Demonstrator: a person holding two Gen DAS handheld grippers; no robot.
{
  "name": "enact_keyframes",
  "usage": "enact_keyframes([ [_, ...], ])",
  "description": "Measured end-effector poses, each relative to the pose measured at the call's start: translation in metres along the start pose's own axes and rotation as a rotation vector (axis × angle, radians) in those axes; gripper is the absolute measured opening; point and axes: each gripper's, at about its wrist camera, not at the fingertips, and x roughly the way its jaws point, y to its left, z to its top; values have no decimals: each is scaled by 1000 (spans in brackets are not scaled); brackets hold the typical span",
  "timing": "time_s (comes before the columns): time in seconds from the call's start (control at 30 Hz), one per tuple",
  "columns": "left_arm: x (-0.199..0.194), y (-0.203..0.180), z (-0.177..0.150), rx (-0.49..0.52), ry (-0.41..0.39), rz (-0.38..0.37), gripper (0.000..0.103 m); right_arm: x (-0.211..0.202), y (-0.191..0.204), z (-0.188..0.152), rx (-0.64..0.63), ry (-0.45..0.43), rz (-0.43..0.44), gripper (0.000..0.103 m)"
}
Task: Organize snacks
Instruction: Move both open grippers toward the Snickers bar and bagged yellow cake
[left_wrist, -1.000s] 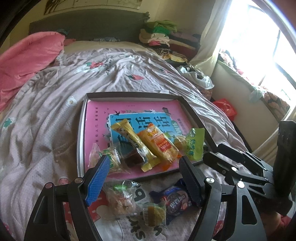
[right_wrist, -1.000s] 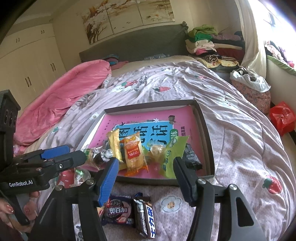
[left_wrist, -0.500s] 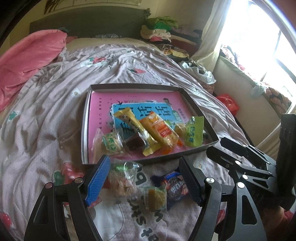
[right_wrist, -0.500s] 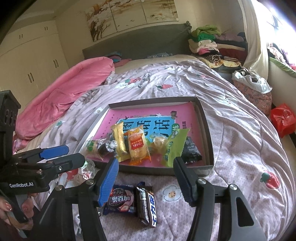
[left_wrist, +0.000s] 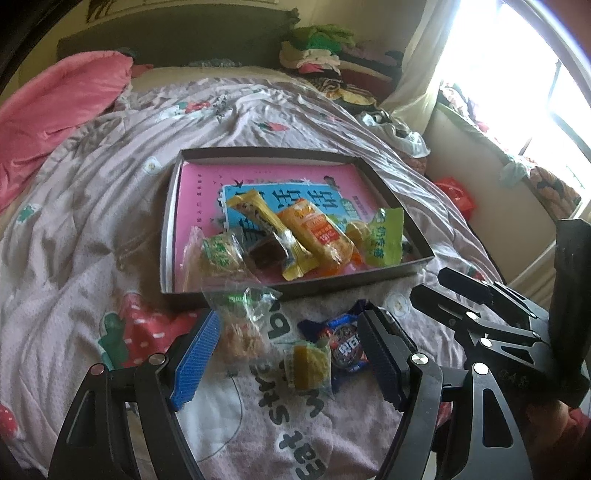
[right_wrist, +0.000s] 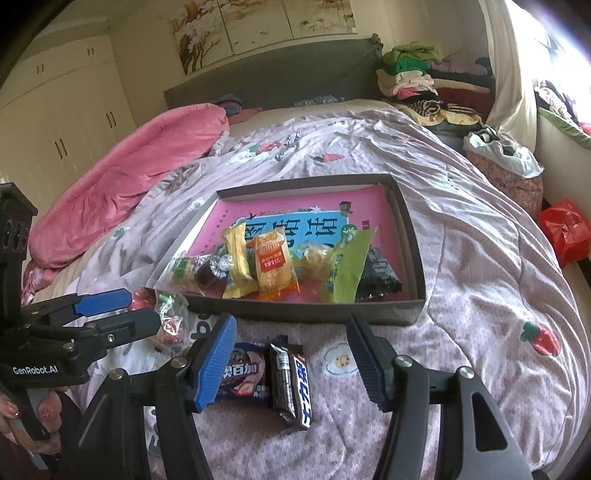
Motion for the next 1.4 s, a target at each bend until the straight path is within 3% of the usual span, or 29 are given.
enact_keyframes([
  [0.13, 1, -3, -5, 6, 13, -2, 78, 0, 0, -5, -4, 11, 1, 66],
  [1.4, 29, 0, -34, -15, 142, -36, 78, 18, 7, -34, -63, 128, -47, 66],
])
